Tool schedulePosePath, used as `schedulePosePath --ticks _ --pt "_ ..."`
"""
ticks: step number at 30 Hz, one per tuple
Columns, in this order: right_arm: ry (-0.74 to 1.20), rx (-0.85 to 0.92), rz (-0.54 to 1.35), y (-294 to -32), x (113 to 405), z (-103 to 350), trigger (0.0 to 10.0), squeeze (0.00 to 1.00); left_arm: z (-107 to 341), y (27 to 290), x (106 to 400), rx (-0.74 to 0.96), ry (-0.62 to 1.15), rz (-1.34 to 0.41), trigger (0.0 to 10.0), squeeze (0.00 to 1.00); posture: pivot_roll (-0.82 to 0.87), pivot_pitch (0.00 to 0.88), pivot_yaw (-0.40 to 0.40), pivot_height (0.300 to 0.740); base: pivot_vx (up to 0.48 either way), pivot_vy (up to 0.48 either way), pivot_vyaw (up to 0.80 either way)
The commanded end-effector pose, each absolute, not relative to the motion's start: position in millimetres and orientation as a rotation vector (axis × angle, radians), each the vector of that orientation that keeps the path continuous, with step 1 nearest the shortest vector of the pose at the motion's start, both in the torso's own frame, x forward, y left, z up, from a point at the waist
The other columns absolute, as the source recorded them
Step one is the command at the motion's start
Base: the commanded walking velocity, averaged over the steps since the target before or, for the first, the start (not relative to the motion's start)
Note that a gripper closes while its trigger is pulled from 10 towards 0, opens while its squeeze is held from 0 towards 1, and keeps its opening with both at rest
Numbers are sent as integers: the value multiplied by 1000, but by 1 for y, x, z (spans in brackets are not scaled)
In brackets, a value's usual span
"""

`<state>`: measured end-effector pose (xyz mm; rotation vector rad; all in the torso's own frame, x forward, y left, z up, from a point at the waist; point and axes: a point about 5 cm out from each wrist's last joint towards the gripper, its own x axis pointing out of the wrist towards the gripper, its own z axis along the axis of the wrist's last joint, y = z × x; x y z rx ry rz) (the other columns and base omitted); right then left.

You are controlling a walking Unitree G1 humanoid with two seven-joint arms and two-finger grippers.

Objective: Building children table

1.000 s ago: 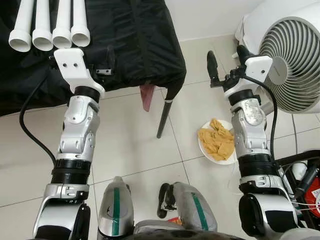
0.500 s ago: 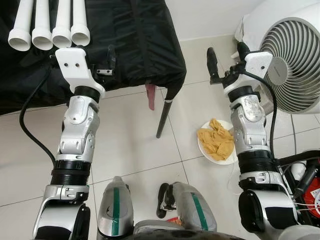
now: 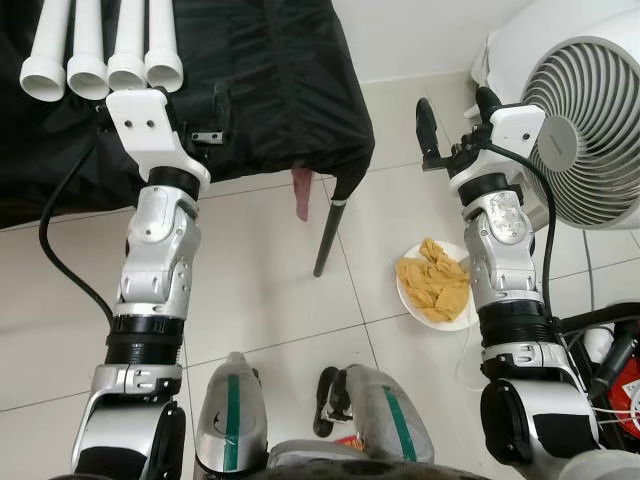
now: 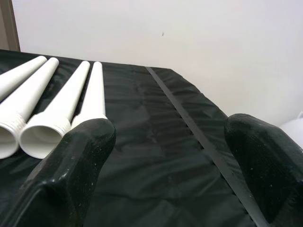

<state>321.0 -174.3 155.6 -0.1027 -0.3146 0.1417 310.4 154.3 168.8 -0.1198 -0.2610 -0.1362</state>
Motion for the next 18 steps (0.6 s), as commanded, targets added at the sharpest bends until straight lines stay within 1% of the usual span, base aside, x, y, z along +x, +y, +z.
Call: schedulePosePath --ticks 1,13,18 --pt "-310 -99 148 -173 321 153 10000 0 165 157 311 -109 -241 -138 10000 0 124 9 -69 740 0 480 0" --pt "-310 -102 149 -174 323 154 10000 0 165 156 313 -109 -246 -140 10000 0 124 2 -73 740 0 468 0" --pt "-311 -106 152 -174 324 154 10000 0 166 155 314 -110 -249 -141 10000 0 125 0 -78 740 0 0 0"
